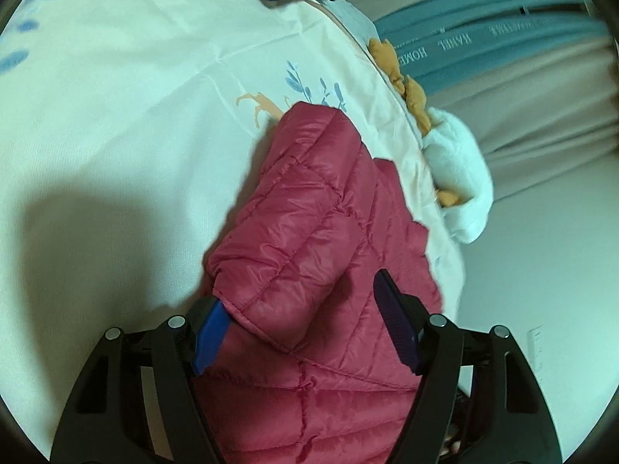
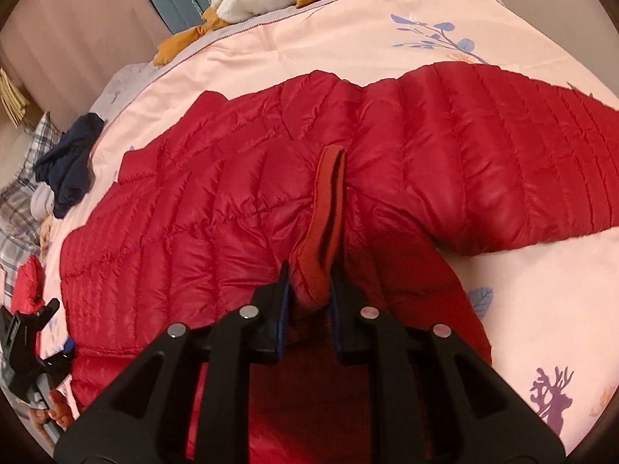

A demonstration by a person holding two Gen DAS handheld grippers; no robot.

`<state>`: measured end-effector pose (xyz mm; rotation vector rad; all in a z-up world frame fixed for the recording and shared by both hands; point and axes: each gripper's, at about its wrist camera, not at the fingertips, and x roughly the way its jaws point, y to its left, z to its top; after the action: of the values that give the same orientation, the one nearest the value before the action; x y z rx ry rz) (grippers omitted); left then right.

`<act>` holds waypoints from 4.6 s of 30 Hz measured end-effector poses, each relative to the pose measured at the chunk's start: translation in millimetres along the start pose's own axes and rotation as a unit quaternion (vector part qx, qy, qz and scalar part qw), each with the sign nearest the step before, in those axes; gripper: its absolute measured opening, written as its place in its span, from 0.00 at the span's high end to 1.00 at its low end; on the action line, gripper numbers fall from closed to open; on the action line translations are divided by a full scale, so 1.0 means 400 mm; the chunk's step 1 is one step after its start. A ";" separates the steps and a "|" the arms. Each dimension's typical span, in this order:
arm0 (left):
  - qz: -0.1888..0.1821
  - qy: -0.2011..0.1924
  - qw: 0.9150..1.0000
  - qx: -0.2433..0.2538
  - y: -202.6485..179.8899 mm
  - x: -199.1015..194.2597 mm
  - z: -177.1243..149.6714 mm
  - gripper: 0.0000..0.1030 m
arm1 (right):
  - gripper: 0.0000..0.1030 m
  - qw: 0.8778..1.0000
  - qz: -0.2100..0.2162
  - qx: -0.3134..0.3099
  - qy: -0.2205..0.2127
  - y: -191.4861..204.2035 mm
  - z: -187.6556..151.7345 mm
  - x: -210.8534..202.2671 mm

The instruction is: Fold large clothes

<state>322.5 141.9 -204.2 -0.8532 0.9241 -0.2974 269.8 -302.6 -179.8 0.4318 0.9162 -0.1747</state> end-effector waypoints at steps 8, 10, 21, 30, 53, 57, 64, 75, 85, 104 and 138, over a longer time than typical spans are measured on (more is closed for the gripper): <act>0.029 0.021 0.999 0.036 -0.016 0.002 0.003 0.29 | 0.83 0.999 -0.033 -0.014 0.003 0.024 0.000 0.002; 0.029 0.024 0.999 0.038 -0.016 -0.002 0.001 0.29 | 0.82 0.999 -0.035 -0.011 0.004 0.024 0.000 0.001; 0.097 0.016 0.990 0.099 -0.039 -0.078 -0.015 0.29 | 0.59 0.999 -0.022 0.033 0.012 -0.020 0.012 -0.018; 0.128 -0.026 0.972 0.197 -0.096 -0.192 0.008 0.29 | 0.33 0.994 -0.062 0.061 -0.073 -0.036 -0.002 -0.149; 0.227 0.020 0.852 0.472 -0.310 0.136 -0.191 0.28 | 0.49 0.981 -0.013 -0.193 -0.013 0.365 -0.064 0.027; 0.237 0.025 0.843 0.481 -0.306 0.152 -0.198 0.28 | 0.49 0.982 -0.017 -0.190 -0.013 0.332 -0.066 0.012; 0.221 0.033 0.858 0.462 -0.289 0.139 -0.184 0.26 | 0.48 0.989 -0.070 -0.133 -0.013 0.191 -0.033 -0.012; 0.207 0.028 0.873 0.441 -0.287 0.097 -0.184 0.25 | 0.42 0.992 -0.040 -0.115 -0.041 0.231 -0.010 -0.077; 0.202 0.053 0.865 0.457 -0.248 0.053 -0.206 0.20 | 0.37 0.992 -0.117 -0.043 -0.019 0.162 -0.032 -0.046; 0.102 0.000 0.903 0.417 -0.243 -0.236 -0.242 0.20 | 0.33 0.993 -0.078 -0.078 -0.043 0.356 -0.104 -0.154; 0.027 0.023 0.978 0.205 -0.262 -0.256 -0.342 0.01 | 0.02 0.956 0.093 0.268 -0.078 -0.613 -0.149 -0.327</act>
<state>165.5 61.4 -108.8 -0.4414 0.8870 -0.4452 67.4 -502.4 -177.4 0.9903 0.6598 -0.2808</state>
